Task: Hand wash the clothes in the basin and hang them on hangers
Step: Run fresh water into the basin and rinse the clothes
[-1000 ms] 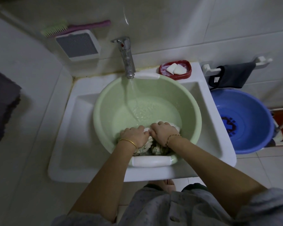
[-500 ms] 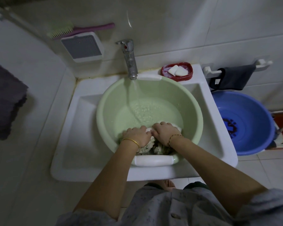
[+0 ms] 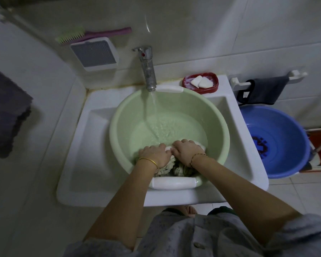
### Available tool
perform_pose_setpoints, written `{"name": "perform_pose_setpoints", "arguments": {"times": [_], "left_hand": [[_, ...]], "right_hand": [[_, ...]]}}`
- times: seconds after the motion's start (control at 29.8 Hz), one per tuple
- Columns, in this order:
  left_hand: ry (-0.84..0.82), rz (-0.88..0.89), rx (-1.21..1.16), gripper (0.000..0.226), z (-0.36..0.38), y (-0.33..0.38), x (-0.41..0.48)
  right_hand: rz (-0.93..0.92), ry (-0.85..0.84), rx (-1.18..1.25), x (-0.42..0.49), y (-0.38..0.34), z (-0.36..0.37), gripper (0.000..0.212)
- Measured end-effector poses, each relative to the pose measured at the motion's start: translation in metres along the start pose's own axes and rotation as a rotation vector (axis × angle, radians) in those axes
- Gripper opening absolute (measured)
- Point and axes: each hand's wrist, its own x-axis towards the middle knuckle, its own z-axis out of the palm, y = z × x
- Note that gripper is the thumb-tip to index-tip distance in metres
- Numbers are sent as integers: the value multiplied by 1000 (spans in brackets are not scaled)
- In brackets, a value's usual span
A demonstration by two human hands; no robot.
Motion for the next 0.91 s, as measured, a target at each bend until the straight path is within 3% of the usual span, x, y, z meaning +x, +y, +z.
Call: {"name": "perform_pose_setpoints", "arguments": {"times": [0.91], "left_hand": [[-4,-6,8,50,0,1,1]], "right_hand": [[-4,1,0,0,1,0,44]]}}
